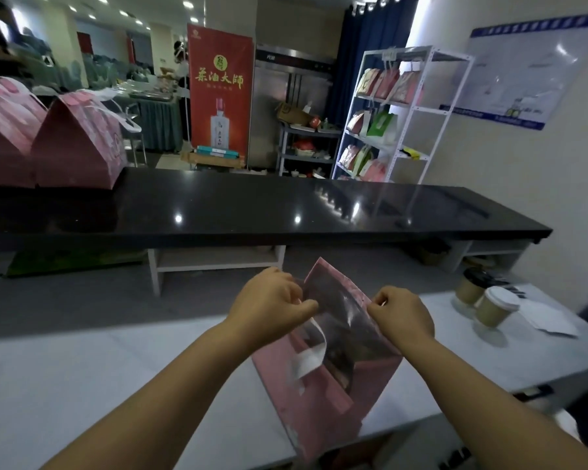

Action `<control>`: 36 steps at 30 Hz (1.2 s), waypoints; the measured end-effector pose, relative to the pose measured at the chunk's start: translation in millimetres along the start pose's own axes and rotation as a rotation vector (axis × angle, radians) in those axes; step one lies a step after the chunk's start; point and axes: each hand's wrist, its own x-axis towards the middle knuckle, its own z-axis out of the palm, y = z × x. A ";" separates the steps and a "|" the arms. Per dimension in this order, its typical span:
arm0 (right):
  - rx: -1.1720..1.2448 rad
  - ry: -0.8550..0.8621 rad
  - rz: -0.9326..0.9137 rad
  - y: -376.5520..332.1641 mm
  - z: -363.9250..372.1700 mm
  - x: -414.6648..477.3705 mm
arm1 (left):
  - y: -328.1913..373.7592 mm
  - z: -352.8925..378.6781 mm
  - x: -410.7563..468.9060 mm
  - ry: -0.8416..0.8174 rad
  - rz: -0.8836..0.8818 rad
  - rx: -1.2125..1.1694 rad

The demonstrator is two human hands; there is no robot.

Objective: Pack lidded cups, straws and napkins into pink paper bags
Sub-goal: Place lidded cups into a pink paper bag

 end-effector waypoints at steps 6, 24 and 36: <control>0.018 0.060 0.061 46.2 -25.2 12.1 | 23.3 25.2 26.4 -0.228 -0.124 -0.261; 0.193 0.026 0.027 226.2 -81.2 118.1 | 169.4 176.3 134.6 -0.129 -0.369 0.172; 0.261 0.008 0.036 310.8 -81.4 187.4 | 198.4 239.3 192.2 0.035 -0.421 -0.229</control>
